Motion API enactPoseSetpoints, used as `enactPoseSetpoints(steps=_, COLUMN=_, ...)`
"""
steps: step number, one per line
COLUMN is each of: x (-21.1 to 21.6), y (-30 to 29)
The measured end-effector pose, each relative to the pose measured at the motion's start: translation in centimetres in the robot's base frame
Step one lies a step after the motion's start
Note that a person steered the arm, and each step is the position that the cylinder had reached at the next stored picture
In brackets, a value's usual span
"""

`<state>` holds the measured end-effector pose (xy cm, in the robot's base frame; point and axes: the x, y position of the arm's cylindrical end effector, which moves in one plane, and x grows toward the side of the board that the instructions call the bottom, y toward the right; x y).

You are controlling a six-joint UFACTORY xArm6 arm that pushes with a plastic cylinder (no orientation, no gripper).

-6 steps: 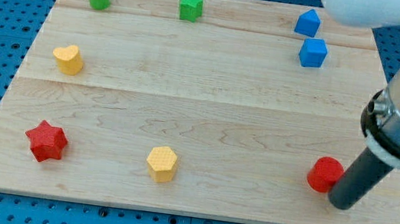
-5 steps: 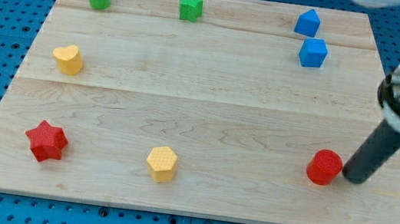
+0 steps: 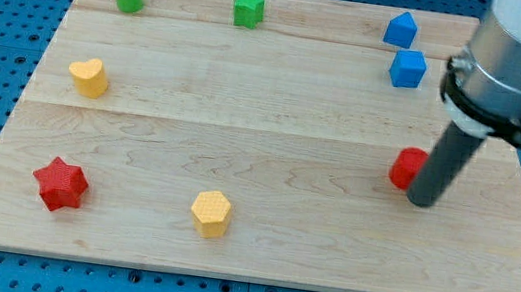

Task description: Slide the red circle to the bottom of the cube

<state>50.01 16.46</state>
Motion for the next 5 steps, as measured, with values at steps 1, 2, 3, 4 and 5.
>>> enactPoseSetpoints(steps=1, x=0.3, y=-0.3)
enactPoseSetpoints(steps=2, x=0.2, y=-1.6)
enactPoseSetpoints(steps=3, x=0.1, y=-3.0)
enactPoseSetpoints(steps=4, x=-1.8, y=-2.2)
enactPoseSetpoints(steps=5, x=-3.8, y=1.2)
